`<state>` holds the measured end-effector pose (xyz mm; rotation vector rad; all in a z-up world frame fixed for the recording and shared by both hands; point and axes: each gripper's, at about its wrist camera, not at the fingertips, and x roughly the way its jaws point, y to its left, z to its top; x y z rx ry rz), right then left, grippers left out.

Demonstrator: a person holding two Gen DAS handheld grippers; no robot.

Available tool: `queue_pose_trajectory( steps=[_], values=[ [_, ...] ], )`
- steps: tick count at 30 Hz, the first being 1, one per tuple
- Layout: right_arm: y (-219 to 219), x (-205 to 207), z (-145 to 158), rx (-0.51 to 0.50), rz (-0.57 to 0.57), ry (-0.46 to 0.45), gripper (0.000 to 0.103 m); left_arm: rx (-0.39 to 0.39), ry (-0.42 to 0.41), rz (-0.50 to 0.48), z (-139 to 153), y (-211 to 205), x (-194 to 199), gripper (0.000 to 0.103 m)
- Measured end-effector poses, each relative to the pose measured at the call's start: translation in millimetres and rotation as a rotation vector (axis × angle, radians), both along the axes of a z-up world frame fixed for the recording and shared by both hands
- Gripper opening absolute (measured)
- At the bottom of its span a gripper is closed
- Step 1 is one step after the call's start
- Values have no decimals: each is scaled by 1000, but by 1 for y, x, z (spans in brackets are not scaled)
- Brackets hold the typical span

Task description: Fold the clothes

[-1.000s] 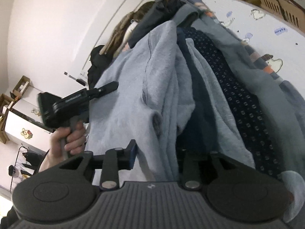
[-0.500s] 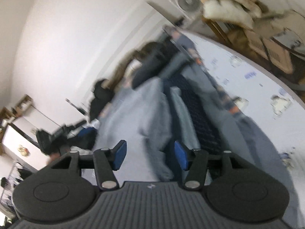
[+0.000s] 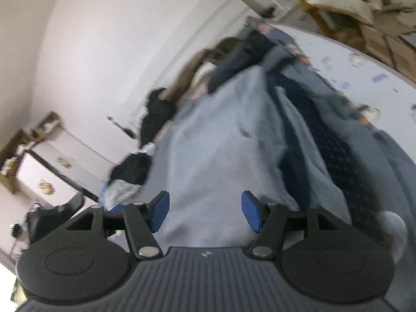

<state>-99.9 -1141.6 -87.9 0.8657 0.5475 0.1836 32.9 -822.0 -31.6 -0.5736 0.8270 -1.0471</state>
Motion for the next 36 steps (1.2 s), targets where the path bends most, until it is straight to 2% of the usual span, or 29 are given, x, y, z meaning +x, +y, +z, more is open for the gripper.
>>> queue_pose_trajectory(
  steps=[5,9,14,16,19,23,25,29,36],
  values=[
    [0,-24,4,-24,-25,-10,61,123,-86,79,3,-7,-45,68],
    [5,-42,15,-73,-25,-26,61,296,-191,187,13,-13,-81,69],
    [12,-55,35,-144,-8,-82,61,422,-303,280,30,-20,-118,69],
    [14,-58,41,-168,-5,-100,61,449,-327,316,33,-20,-127,69],
    [19,-59,48,-250,13,-115,61,426,-333,350,35,-17,-134,69],
    [19,-53,51,-243,28,-121,61,277,-306,350,30,-11,-125,72],
    [17,-46,51,-235,57,-127,62,204,-289,314,22,-13,-114,74],
    [11,-27,55,-273,91,-127,63,106,-288,264,6,-28,-82,74],
    [-4,24,63,-283,91,-117,67,58,-251,237,-1,-45,-22,74]
  ],
)
